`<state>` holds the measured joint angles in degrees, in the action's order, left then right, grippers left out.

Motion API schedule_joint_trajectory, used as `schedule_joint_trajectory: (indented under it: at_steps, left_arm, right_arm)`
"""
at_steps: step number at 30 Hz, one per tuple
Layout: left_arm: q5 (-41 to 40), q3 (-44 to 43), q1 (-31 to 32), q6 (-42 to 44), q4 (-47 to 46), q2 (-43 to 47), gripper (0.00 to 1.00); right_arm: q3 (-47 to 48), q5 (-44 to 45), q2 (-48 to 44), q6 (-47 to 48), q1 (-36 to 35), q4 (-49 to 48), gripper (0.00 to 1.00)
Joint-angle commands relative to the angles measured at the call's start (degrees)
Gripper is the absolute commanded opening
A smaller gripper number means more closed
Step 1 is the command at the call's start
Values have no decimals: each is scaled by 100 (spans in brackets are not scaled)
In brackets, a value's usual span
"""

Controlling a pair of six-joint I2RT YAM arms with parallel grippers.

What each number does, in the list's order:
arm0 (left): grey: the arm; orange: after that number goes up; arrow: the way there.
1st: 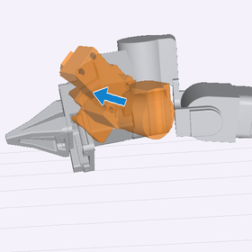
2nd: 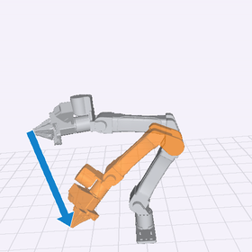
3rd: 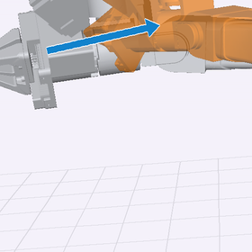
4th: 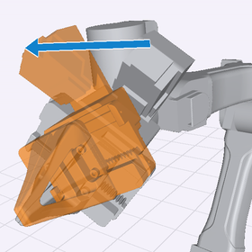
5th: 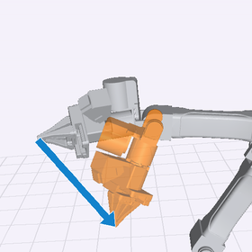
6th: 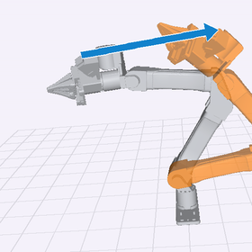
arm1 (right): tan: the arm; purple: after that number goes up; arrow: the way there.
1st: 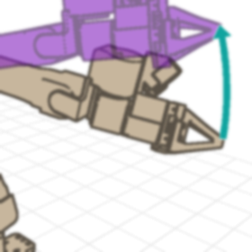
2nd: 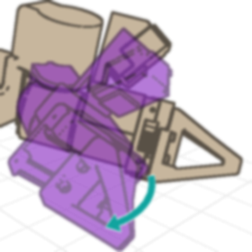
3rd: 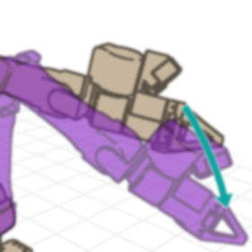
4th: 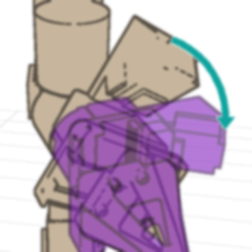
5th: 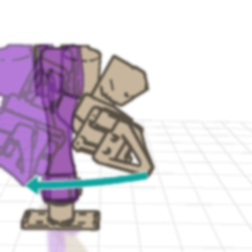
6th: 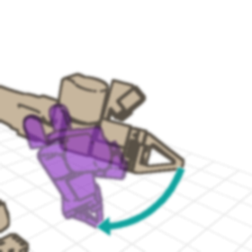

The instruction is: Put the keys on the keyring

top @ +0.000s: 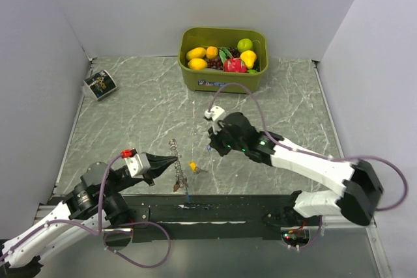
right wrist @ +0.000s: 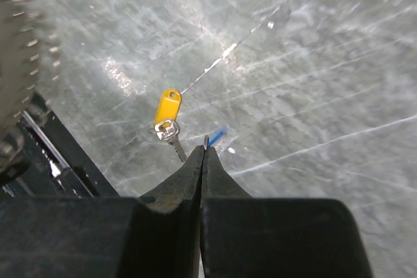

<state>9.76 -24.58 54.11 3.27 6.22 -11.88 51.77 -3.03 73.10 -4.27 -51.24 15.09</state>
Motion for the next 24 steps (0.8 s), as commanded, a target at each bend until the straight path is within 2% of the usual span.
schedule_joint_trajectory:
  at_steps: [1, 7, 12, 24]
  left_arm:
    - [184, -108, 21, 42, -560, -262, 1]
    - [439, -188, 21, 244, -735, -763, 1]
    - [667, -179, 21, 420, -1052, -1070, 1]
    - [1063, -267, 21, 614, -1500, -1475, 1]
  right_arm:
    - [-439, -206, -1173, 655, 79, -235, 0]
    - [-931, -1400, -2624, 1253, 132, -428, 0]
    - [-1195, -1912, -3494, 1315, 141, -657, 0]
    - [-1064, -2246, -3610, 1350, 158, -525, 0]
